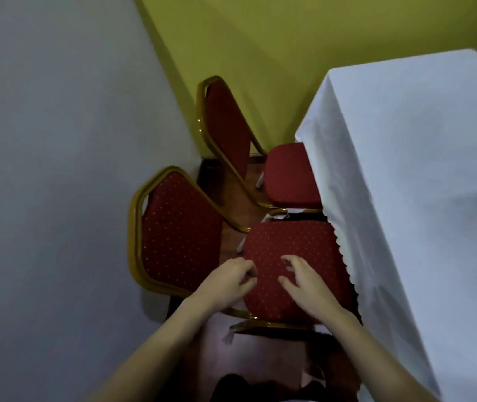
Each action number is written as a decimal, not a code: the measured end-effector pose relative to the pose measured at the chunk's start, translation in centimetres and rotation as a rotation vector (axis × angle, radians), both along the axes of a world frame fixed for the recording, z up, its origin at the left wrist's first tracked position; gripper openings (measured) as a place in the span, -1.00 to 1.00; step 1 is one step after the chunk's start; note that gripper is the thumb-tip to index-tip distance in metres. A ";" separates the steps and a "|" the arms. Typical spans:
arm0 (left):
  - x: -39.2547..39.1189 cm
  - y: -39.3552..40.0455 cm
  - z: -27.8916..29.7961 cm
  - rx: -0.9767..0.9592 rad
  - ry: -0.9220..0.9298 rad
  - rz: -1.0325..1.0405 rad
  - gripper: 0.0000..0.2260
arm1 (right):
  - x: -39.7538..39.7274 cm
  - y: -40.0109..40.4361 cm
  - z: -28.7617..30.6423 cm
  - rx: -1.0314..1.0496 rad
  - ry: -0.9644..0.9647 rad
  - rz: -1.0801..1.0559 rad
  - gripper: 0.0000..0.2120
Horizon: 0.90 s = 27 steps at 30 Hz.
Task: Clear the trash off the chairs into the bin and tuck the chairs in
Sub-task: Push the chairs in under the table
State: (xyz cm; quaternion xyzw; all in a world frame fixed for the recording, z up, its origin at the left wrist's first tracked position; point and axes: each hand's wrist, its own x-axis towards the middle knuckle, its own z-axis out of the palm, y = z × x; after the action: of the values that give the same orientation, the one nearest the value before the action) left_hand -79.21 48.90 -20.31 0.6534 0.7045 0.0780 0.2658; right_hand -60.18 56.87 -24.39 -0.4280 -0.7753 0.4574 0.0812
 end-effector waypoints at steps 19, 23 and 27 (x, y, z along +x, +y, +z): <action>-30.7 5.8 3.1 0.255 0.261 -0.564 -0.74 | -29.0 -6.0 2.4 0.027 0.099 -0.198 -0.46; -35.9 6.2 1.6 0.342 0.162 -0.525 -0.69 | -33.3 -7.5 2.3 0.040 -0.063 0.028 -0.14; -37.6 7.5 1.2 0.234 0.176 -0.634 -0.64 | -33.7 -7.2 1.7 -0.069 -0.145 0.075 0.02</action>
State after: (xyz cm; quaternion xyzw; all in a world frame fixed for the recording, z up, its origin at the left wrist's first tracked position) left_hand -116.83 56.36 -19.12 0.8699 0.4732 0.0150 0.1384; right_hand -93.91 49.70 -22.72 -0.4334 -0.7783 0.4543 -0.0073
